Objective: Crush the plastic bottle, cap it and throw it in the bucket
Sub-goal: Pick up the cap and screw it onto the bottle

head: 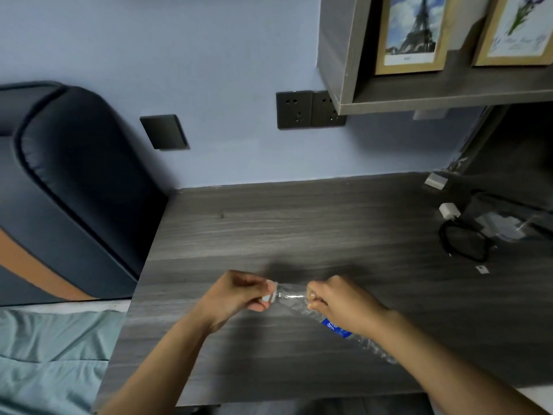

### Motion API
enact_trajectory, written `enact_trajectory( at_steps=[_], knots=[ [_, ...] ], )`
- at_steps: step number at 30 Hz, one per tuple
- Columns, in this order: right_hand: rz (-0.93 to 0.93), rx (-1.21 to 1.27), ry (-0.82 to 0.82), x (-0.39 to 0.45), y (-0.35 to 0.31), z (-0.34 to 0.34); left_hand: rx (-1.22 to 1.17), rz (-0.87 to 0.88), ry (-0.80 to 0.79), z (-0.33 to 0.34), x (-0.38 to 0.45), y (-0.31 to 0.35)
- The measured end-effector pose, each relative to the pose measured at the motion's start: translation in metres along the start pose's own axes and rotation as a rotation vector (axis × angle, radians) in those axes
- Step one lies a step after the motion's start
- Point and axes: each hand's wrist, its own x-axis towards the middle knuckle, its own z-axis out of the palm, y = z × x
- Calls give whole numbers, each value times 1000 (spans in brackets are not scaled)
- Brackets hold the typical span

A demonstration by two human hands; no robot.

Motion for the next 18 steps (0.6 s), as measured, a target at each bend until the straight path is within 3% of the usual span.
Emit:
enact_trajectory(
  at_steps=[7,15,18],
  knots=[
    [50,50,9,-3,-2,3,87,171,-7,-1,-8,-3],
    [44,68,24,-5,-6,2,-112,55,-10,-1,-11,-4],
    [36,51,13,-6,-9,4,49,31,4,-2,-9,-3]
  ],
)
